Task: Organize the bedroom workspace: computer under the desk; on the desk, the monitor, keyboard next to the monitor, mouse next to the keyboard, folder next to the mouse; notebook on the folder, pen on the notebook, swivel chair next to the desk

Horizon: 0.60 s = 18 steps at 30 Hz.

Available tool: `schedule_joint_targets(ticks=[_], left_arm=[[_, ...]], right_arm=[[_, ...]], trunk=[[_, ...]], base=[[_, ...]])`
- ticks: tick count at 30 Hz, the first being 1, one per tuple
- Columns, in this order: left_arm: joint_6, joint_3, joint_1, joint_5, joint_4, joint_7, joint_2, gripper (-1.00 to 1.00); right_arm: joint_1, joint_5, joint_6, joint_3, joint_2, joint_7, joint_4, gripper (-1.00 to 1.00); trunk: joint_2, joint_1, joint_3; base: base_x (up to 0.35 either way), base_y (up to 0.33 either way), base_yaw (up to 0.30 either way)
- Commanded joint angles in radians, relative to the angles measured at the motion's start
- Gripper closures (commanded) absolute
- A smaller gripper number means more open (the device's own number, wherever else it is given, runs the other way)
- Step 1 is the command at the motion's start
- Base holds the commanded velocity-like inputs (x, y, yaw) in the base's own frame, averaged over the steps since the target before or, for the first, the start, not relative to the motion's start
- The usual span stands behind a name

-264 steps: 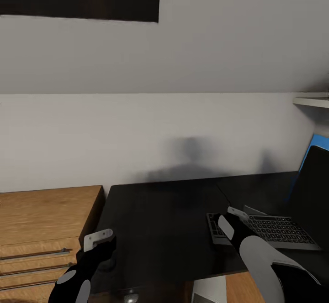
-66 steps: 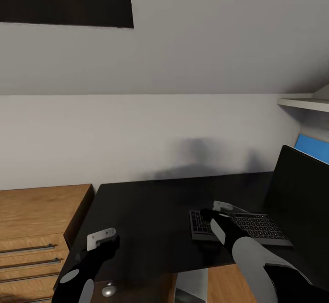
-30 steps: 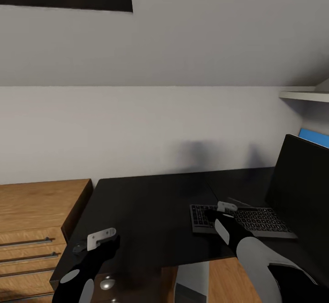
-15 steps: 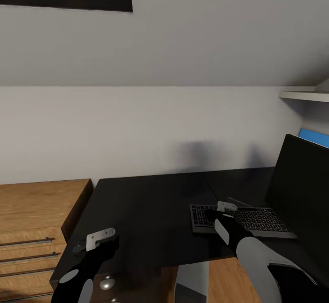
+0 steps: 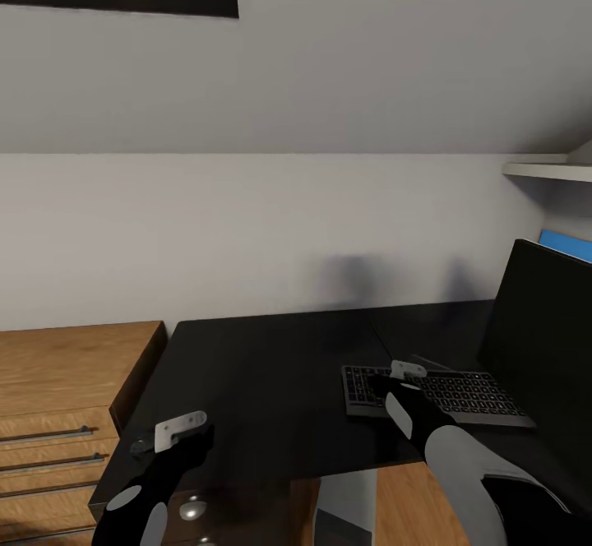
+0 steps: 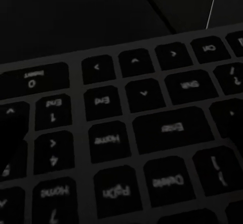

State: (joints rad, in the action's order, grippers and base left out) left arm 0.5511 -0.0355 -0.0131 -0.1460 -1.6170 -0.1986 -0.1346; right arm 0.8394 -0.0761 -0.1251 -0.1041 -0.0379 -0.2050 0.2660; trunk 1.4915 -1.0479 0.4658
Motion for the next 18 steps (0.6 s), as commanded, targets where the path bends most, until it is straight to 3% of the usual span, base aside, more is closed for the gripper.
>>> schedule_joint_targets(ticks=[1,11,18], left_arm=[[0.004,-0.001,0.000,-0.011,-0.001,-0.007,0.000,-1.00],[0.004,-0.002,0.000,-0.011,-0.001,-0.007,0.001,-1.00],[0.004,-0.002,0.000,-0.010,-0.001,-0.007,0.001,-1.00]], right_arm=[[0.000,-0.017,-0.004,-0.008,-0.001,-0.002,-0.019,-1.00],[0.000,-0.019,-0.008,-0.008,-0.005,-0.001,-0.019,-1.00],[0.000,-0.019,-0.008,-0.008,-0.006,-0.001,-0.018,-1.00]], trunk=[[0.001,0.000,0.001],[0.001,0.000,0.001],[0.001,0.000,0.001]], base=[[0.000,0.000,0.000],[0.000,0.000,0.005],[0.000,0.000,0.176]])
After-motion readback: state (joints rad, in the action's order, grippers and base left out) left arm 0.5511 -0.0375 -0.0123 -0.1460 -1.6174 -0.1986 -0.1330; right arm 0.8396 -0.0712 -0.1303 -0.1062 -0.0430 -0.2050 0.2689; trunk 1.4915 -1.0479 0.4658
